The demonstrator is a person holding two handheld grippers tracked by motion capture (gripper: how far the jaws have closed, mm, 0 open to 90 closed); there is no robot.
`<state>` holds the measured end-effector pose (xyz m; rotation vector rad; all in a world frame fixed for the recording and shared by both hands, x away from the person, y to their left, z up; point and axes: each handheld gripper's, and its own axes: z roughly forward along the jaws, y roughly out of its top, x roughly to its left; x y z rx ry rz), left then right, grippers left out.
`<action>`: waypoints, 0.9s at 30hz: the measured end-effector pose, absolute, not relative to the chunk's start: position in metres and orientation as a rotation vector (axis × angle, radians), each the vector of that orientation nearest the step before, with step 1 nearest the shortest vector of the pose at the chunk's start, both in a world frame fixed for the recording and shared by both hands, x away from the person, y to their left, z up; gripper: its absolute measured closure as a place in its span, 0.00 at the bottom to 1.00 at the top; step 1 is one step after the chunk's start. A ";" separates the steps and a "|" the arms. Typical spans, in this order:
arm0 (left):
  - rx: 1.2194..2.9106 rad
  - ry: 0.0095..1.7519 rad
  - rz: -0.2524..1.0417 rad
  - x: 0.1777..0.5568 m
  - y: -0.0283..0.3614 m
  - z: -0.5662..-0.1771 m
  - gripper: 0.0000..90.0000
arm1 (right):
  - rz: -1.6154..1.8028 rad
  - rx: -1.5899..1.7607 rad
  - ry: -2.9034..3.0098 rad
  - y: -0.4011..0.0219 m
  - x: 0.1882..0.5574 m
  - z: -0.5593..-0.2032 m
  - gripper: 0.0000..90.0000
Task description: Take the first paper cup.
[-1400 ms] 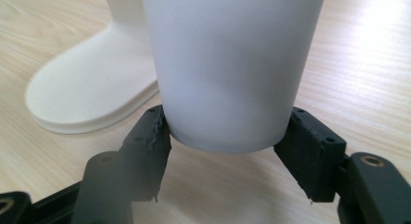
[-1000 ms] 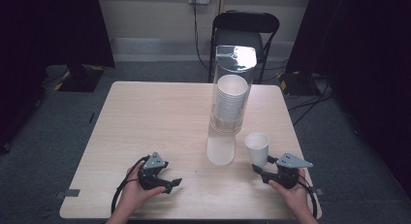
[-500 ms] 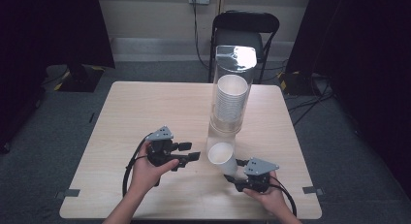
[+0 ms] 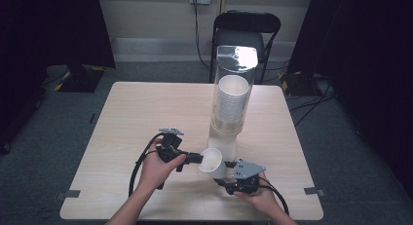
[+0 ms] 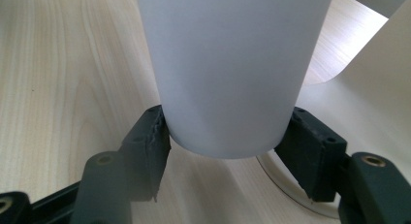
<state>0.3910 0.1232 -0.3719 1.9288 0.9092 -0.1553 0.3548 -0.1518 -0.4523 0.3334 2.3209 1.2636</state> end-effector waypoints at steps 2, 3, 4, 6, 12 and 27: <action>1.933 0.931 -0.150 0.392 0.124 -0.371 0.97 | 1.252 0.345 2.315 -0.150 0.355 -0.452 0.41; 1.933 0.931 -0.150 0.392 0.124 -0.371 0.97 | 1.252 0.345 2.315 -0.150 0.355 -0.452 0.41; 1.933 0.949 -0.149 0.392 0.125 -0.371 0.97 | 1.259 0.363 2.319 -0.150 0.356 -0.452 0.40; 1.929 0.986 -0.147 0.392 0.127 -0.369 0.98 | 1.263 0.426 2.312 -0.149 0.358 -0.452 0.30; 1.946 1.079 -0.085 0.399 0.148 -0.367 0.98 | 1.230 0.488 2.265 -0.155 0.359 -0.449 0.25; 1.883 1.424 0.095 0.441 0.228 -0.363 0.97 | 1.255 0.713 2.212 -0.173 0.372 -0.444 0.19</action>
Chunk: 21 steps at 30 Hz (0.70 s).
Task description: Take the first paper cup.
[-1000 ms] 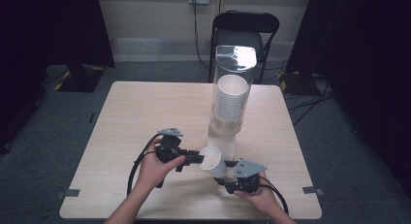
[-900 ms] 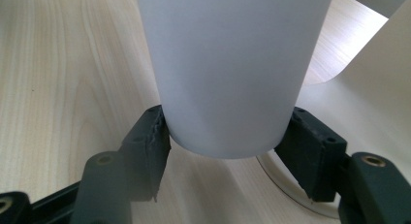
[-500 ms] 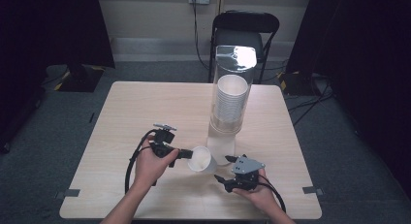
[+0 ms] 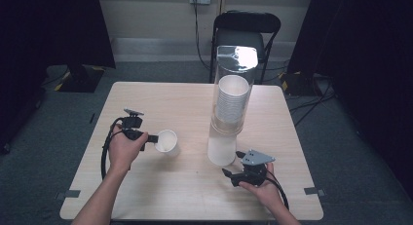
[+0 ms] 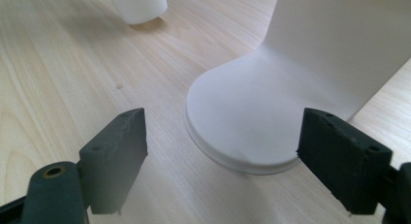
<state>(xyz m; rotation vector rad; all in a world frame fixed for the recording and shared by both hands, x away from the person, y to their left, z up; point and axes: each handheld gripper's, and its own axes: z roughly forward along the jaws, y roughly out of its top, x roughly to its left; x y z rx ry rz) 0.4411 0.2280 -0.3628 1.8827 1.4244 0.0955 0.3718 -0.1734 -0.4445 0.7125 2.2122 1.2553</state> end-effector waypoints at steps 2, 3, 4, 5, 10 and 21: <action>1.876 1.465 0.108 0.448 0.232 -0.363 0.97 | 1.262 0.722 2.216 -0.174 0.373 -0.445 0.19; 1.869 1.481 0.117 0.451 0.234 -0.364 0.97 | 1.261 0.731 2.215 -0.175 0.373 -0.445 0.19; 1.863 1.496 0.108 0.454 0.236 -0.365 0.97 | 1.261 0.734 2.211 -0.176 0.373 -0.445 0.19; 1.852 1.508 0.099 0.457 0.237 -0.365 0.97 | 1.261 0.734 2.211 -0.176 0.373 -0.445 0.19; 1.827 1.537 0.105 0.467 0.239 -0.366 0.96 | 1.261 0.740 2.214 -0.179 0.374 -0.445 0.19; 1.776 1.464 0.150 0.466 0.239 -0.365 0.77 | 1.267 0.750 2.207 -0.183 0.375 -0.445 0.19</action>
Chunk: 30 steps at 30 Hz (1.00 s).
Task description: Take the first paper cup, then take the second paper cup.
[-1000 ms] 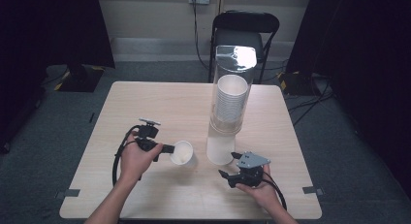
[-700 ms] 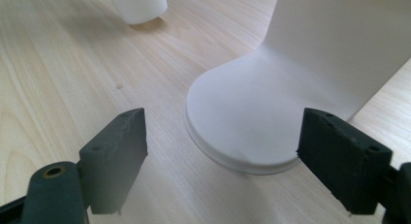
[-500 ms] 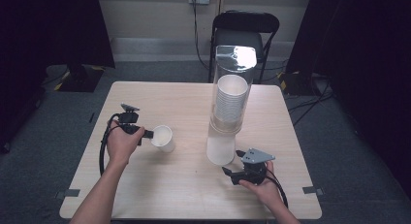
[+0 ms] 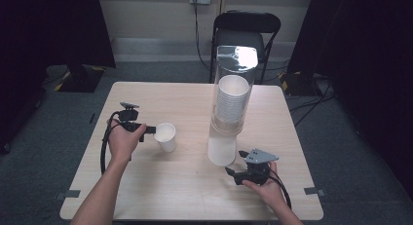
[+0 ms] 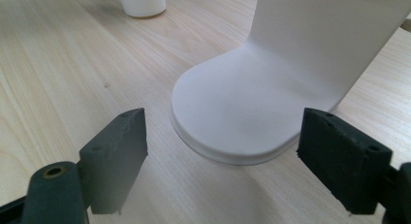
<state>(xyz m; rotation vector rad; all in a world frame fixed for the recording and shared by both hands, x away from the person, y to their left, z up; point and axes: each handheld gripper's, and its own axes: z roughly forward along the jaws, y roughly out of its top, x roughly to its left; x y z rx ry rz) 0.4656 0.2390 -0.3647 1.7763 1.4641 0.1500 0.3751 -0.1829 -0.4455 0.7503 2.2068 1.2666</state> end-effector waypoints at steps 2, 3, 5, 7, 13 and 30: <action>1.767 1.424 0.183 0.462 0.240 -0.362 0.72 | 1.263 0.746 2.215 -0.182 0.375 -0.446 0.20; 1.767 1.424 0.183 0.462 0.240 -0.362 0.69 | 1.263 0.746 2.215 -0.182 0.375 -0.446 0.20; 1.752 1.397 0.211 0.458 0.241 -0.359 0.64 | 1.255 0.743 2.226 -0.182 0.374 -0.447 0.20; 1.755 1.364 0.232 0.453 0.244 -0.355 0.58 | 1.245 0.743 2.234 -0.182 0.374 -0.447 0.20; 1.775 1.231 0.277 0.432 0.252 -0.354 0.43 | 1.234 0.776 2.247 -0.185 0.377 -0.449 0.19; 1.921 1.006 0.328 0.368 0.270 -0.437 0.21 | 1.255 0.859 2.204 -0.193 0.383 -0.447 0.18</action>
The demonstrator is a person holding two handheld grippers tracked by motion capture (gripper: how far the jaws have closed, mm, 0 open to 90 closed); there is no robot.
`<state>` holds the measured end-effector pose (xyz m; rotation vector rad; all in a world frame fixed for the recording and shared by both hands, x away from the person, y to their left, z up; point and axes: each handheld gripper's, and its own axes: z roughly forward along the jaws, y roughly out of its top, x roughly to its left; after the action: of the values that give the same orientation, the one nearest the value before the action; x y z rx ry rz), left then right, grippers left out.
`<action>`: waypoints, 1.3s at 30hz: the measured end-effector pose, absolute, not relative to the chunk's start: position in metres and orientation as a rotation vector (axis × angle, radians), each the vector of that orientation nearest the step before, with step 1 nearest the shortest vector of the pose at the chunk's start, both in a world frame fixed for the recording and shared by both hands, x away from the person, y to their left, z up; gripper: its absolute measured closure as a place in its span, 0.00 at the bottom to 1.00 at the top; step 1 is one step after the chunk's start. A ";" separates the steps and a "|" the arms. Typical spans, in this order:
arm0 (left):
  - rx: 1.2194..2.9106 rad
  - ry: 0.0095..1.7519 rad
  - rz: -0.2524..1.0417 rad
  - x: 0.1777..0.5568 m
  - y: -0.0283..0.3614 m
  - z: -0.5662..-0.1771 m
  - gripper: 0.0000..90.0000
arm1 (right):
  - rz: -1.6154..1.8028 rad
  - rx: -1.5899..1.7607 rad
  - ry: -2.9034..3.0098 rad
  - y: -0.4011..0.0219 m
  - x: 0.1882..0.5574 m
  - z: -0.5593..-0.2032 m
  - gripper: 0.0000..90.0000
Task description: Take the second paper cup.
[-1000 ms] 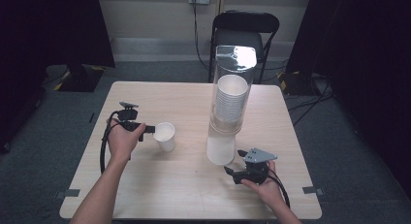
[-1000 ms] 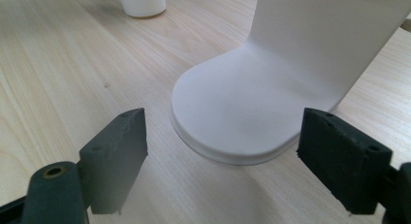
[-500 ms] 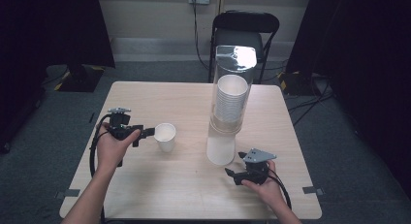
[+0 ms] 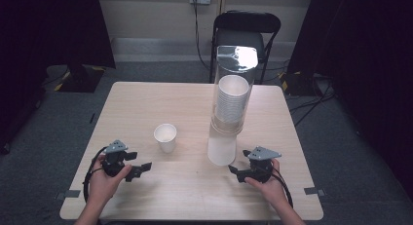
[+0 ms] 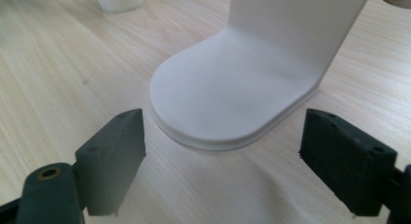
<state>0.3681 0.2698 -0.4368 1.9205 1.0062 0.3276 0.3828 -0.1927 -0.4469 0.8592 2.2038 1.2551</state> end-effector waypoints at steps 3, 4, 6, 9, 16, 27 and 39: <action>1.936 1.001 0.337 0.365 0.268 -0.446 0.21 | 1.262 0.865 2.205 -0.193 0.384 -0.447 0.18; 1.946 1.002 0.344 0.364 0.266 -0.449 0.20 | 1.260 0.867 2.208 -0.192 0.385 -0.446 0.17; 1.979 0.983 0.365 0.363 0.263 -0.453 0.21 | 1.251 0.864 2.209 -0.192 0.385 -0.445 0.17; 1.989 0.962 0.379 0.362 0.260 -0.455 0.21 | 1.270 0.854 2.200 -0.189 0.387 -0.441 0.17; 2.042 0.948 0.384 0.362 0.253 -0.467 0.21 | 1.298 0.857 2.187 -0.185 0.391 -0.438 0.17; 2.108 0.859 0.479 0.359 0.244 -0.473 0.14 | 1.357 0.869 2.134 -0.179 0.399 -0.419 0.16; 2.109 0.859 0.480 0.359 0.244 -0.473 0.14 | 1.460 0.815 2.038 -0.158 0.408 -0.402 0.23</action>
<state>0.3592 0.2441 -0.4726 2.1091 0.8590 0.4797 0.4082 -0.1579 -0.4024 0.8147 2.0379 1.4603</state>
